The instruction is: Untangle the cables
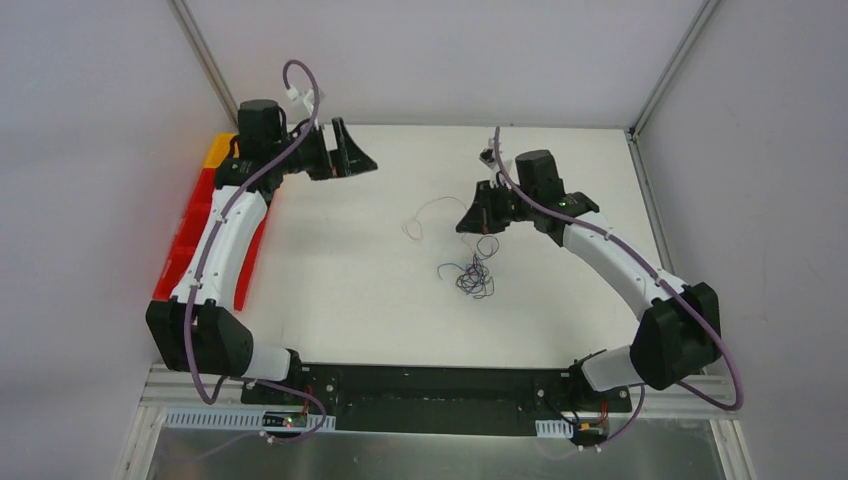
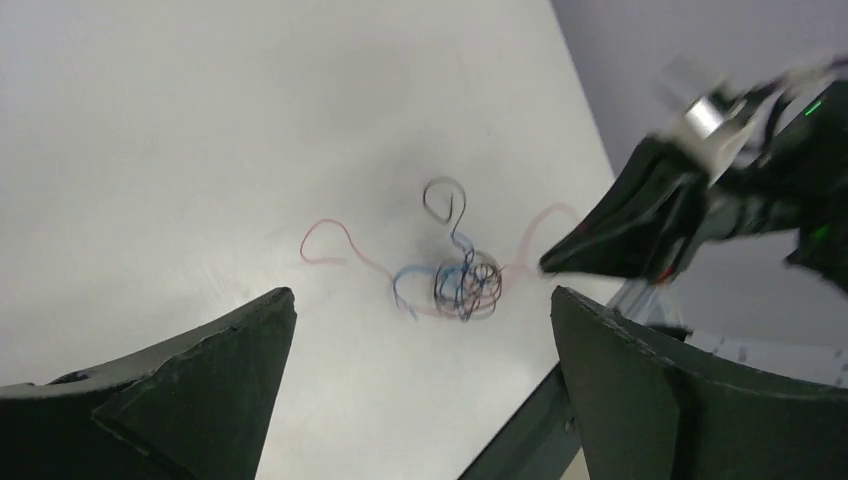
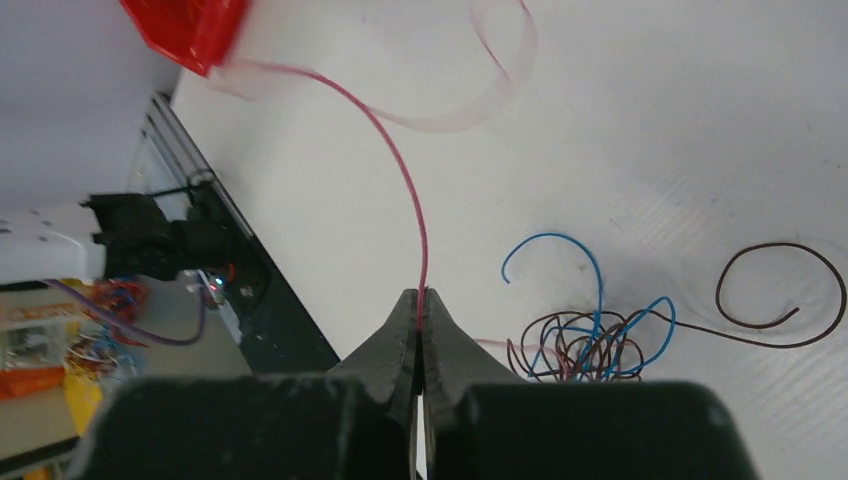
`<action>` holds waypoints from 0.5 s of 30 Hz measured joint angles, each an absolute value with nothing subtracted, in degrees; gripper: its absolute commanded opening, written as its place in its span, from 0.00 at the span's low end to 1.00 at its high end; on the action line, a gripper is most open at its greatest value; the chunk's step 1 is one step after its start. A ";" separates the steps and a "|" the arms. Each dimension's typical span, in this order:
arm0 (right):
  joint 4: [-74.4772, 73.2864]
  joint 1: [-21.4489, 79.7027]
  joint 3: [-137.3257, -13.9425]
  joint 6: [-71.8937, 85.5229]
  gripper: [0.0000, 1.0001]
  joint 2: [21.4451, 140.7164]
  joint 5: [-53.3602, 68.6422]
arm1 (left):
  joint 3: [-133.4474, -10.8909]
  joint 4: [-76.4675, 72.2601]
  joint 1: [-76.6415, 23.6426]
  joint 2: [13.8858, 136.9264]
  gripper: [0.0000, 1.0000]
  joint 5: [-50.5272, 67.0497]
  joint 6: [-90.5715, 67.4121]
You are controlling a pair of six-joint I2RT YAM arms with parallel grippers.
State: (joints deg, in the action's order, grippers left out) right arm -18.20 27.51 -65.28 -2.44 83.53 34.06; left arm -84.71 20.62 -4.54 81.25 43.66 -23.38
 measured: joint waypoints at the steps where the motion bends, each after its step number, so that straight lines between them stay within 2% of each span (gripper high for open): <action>1: -17.45 27.18 -65.60 0.34 0.00 82.32 34.28 | -82.02 21.61 -4.60 80.31 0.99 44.05 -21.19; 4: -15.49 26.44 -66.67 7.99 0.00 80.71 34.61 | -73.10 24.36 -5.85 75.66 0.99 46.00 -15.07; 7: -14.26 26.24 -66.98 14.24 0.00 80.90 34.46 | -66.89 26.30 -12.32 69.84 0.99 45.56 -8.29; 12: -14.37 26.24 -68.42 21.28 0.00 82.13 33.65 | -64.71 26.26 -26.83 66.98 0.89 43.77 1.17; 15: -14.66 25.91 -69.97 24.53 0.00 82.13 33.52 | -64.66 25.28 -31.35 70.85 0.92 41.25 4.89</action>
